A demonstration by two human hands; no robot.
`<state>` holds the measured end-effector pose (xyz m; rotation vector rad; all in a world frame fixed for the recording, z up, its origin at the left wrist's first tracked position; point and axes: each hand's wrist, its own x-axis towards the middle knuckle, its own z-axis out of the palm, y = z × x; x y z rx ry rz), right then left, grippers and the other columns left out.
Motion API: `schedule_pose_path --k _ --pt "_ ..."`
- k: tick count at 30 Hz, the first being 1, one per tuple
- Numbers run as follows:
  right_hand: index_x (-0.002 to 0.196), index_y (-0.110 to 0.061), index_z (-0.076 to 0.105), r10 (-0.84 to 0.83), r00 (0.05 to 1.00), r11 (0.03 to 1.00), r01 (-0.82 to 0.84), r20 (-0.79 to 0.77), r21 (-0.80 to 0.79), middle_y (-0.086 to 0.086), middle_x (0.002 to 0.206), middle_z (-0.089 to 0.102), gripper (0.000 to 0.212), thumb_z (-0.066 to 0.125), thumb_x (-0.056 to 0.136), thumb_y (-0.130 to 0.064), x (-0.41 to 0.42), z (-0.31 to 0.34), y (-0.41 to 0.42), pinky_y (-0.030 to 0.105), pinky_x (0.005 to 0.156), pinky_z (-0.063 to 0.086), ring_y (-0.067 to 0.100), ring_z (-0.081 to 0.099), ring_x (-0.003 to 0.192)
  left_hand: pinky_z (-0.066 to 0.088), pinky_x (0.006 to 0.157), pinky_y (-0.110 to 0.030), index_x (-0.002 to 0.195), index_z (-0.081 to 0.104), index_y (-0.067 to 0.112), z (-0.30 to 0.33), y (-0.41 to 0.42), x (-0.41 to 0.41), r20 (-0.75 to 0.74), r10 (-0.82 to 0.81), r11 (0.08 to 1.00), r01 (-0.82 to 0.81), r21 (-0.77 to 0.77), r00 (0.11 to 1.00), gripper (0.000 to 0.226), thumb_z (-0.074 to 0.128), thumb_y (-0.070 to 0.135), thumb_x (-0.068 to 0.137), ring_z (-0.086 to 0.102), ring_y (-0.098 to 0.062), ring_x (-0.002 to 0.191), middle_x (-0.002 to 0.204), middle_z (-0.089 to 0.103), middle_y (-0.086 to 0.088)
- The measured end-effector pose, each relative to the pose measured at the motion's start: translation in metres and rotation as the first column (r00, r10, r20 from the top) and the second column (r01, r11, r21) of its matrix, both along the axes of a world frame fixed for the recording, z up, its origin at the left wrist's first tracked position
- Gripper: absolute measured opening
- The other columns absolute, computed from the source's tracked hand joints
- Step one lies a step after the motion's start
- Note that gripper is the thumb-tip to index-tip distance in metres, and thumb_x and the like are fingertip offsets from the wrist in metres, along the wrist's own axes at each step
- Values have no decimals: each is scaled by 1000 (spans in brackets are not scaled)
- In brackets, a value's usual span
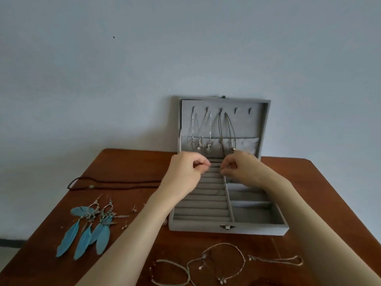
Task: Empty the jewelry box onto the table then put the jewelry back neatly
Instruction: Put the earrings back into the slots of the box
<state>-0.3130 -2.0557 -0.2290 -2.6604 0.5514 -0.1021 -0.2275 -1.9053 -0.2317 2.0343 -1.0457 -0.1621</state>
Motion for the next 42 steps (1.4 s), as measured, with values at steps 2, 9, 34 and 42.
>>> schedule_pose_path --k 2,9,34,42 --pt "97 -18 68 30 999 999 -30 -43 -13 -7 86 56 13 60 88 -23 3 1 -3 22 74 38 9 52 81 42 69 -9 97 73 17 0 -13 2 -86 28 998 -24 52 996 15 63 14 86 59 -6 80 96 71 -2" --pt "94 -17 69 89 984 993 -100 -154 -67 2 101 66 12 60 87 -23 17 11 -11 29 85 44 16 57 93 43 64 -16 93 74 13 -2 -37 5 -153 109 978 -79 195 982 17 61 6 85 63 -16 85 81 67 -3" --pt "94 -14 69 -37 998 994 32 -46 -105 10 103 66 15 58 86 -18 17 2 2 36 83 50 26 59 97 49 74 -30 92 73 16 2 -44 1 45 38 939 -51 341 998 24 55 4 82 61 -28 95 102 66 -10" --pt "102 -15 66 -103 993 992 106 57 -64 9 106 65 20 53 88 -14 6 -6 7 30 71 43 27 59 99 53 80 -37 98 68 7 -4 -48 0 203 24 923 -100 372 979 18 56 7 84 61 -32 95 105 63 -14"
